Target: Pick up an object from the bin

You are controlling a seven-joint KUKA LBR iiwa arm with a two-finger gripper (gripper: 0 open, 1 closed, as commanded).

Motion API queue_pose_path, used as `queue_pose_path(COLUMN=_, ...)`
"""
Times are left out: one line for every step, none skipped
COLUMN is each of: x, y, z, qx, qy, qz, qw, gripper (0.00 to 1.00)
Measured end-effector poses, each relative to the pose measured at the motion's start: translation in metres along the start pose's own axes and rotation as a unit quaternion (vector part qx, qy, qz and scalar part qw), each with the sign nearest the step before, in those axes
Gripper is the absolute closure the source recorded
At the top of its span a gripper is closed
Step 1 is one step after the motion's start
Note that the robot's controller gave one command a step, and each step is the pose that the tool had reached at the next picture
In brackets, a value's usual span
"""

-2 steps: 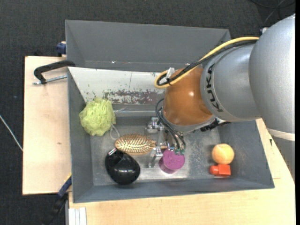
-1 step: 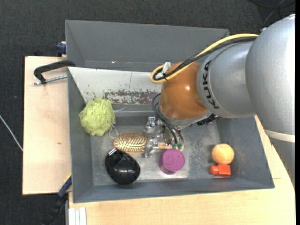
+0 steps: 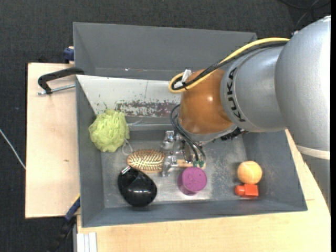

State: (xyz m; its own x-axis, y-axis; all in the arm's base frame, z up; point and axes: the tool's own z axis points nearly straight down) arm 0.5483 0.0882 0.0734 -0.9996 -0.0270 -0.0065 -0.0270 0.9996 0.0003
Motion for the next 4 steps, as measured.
queue_pose_path(x=0.001, y=0.0, z=-0.004, qx=0.0, qy=0.0017, qz=0.0, qw=1.0, gripper=1.0)
queue_pose_path(x=0.003, y=0.0, z=-0.023, qx=0.0, qy=0.0046, qz=0.0, qw=1.0, gripper=1.0)
queue_pose_path(x=0.001, y=0.001, z=-0.039, qx=0.0, qy=0.0025, qz=0.0, qw=1.0, gripper=1.0)
queue_pose_path(x=0.001, y=0.001, z=-0.057, qx=0.0, qy=0.0024, qz=0.0, qw=1.0, gripper=1.0)
